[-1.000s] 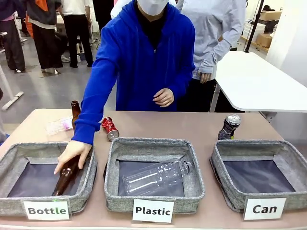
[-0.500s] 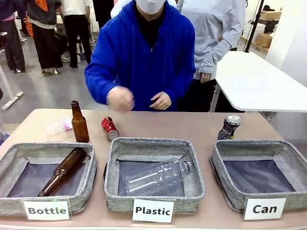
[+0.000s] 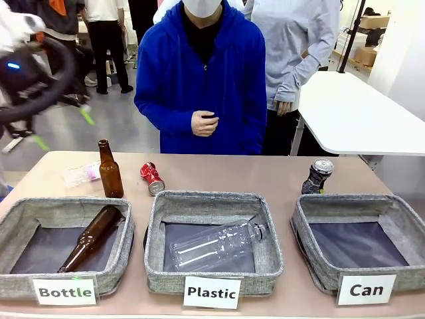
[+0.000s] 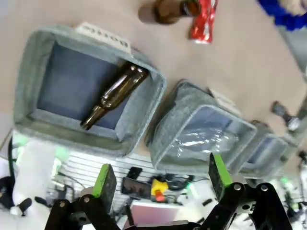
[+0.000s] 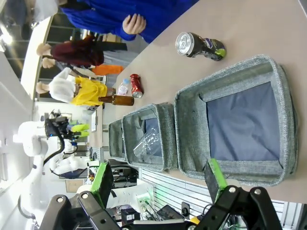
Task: Sort the can waste into the basket.
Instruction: Pick up the can waste from the table and place it in the right Fabric basket.
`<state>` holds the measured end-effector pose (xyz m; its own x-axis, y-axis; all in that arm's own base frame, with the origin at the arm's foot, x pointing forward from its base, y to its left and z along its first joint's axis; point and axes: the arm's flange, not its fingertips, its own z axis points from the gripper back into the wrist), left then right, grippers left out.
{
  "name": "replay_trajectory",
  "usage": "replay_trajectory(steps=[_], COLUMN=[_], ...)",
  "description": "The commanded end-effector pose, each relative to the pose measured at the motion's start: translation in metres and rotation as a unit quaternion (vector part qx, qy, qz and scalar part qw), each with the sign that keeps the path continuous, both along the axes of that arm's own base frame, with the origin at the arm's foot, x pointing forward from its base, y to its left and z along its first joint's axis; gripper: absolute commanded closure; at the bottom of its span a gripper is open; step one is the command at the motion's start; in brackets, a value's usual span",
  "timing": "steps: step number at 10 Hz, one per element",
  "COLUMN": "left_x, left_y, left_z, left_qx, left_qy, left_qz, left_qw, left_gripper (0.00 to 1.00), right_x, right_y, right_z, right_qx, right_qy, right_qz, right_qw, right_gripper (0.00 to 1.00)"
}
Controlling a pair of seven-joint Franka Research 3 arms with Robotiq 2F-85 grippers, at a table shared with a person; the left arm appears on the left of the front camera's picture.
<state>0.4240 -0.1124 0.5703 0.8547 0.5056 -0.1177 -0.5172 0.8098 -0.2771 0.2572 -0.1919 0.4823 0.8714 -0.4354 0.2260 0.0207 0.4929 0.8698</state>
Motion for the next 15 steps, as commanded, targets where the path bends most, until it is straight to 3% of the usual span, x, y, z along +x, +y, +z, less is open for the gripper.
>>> replay_trajectory(steps=[1,4,5,6,7,8,9,11,12,13,14,15], left_x=[0.054,0.089,0.093,0.087,0.075,0.063,0.091,0.091,0.084,0.086,0.088,0.094], left_y=[-0.031,-0.112,-0.129,-0.133,-0.132,-0.125,-0.152,-0.152,-0.147,-0.147,-0.151,-0.149], left_z=[-0.013,-0.062,-0.075,-0.076,-0.065,-0.051,-0.072,-0.072,-0.060,-0.056,-0.057,-0.058], left_qx=[0.056,0.108,0.110,0.129,0.131,0.198,0.125,0.125,0.145,0.095,0.089,0.093], left_qy=[0.026,0.018,-0.025,-0.091,-0.123,-0.095,-0.071,-0.071,-0.090,-0.153,-0.176,-0.176], left_qz=[-0.074,-0.206,-0.238,-0.210,-0.190,-0.155,-0.220,-0.220,-0.206,-0.276,-0.307,-0.340], left_qw=[0.995,0.973,0.965,0.965,0.965,0.963,0.965,0.965,0.964,0.944,0.931,0.919], left_gripper=[0.00,0.00,0.00,0.00,0.00,0.00,0.00,0.00,0.00,0.00,0.00,0.00], right_x=[0.001,0.001,0.001,0.001,0.001,0.001,0.001,0.001,0.001,0.001,0.001,0.001], right_y=[-0.001,-0.001,-0.001,-0.001,-0.001,-0.001,-0.001,-0.001,-0.001,-0.001,-0.001,-0.001], right_z=[0.001,0.001,0.001,0.001,0.001,0.001,0.001,0.001,0.001,0.001,0.001,0.001], right_qx=[0.007,0.007,0.007,0.007,0.007,0.007,0.007,0.007,0.007,0.007,0.007,0.007], right_qy=[-0.020,-0.020,-0.020,-0.020,-0.020,-0.020,-0.020,-0.020,-0.020,-0.020,-0.020,-0.020], right_qz=[0.002,0.002,0.002,0.002,0.002,0.002,0.002,0.002,0.002,0.002,0.002,0.002], right_qw=[1.000,1.000,1.000,1.000,1.000,1.000,1.000,1.000,1.000,1.000,1.000,1.000], right_gripper=[0.00,0.00,0.00,0.00,0.00,0.00,0.00,0.00,0.00,0.00,0.00,0.00])
